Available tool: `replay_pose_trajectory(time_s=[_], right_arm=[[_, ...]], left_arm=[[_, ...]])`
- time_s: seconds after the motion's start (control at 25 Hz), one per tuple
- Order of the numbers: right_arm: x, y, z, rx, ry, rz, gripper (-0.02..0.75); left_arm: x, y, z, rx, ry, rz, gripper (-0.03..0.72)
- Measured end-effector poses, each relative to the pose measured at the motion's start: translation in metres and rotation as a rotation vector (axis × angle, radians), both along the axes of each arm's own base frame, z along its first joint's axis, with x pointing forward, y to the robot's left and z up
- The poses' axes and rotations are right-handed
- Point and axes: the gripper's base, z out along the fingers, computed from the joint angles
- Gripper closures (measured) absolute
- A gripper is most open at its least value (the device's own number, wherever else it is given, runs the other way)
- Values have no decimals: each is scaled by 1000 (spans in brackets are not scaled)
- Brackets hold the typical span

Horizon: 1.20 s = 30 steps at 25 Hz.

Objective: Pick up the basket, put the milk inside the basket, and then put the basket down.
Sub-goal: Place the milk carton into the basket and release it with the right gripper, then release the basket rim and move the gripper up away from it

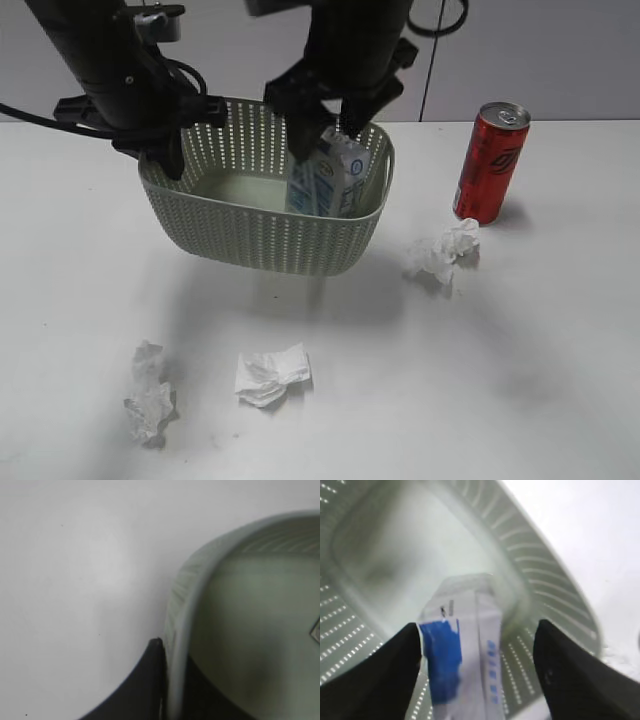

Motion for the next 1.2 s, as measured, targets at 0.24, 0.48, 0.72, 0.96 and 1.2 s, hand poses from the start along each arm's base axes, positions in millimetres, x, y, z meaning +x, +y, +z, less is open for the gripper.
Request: replay_pose_trajectory(time_s=[0.24, 0.48, 0.72, 0.96, 1.2], right_arm=[[-10, -57, 94, 95, -195, -87, 167], [-43, -142, 114, 10, -229, -228, 164], [-134, -196, 72, -57, -148, -282, 164], [-232, -234, 38, -11, -209, -295, 164], [-297, -259, 23, 105, -398, -305, 164]], left_arm=[[0, 0, 0, -1, 0, 0, 703], [0, 0, 0, -5, 2, 2, 703], [-1, -2, 0, -27, 12, 8, 703], [-1, -3, 0, -34, 13, 10, 703], [-1, -3, 0, -37, 13, 11, 703]])
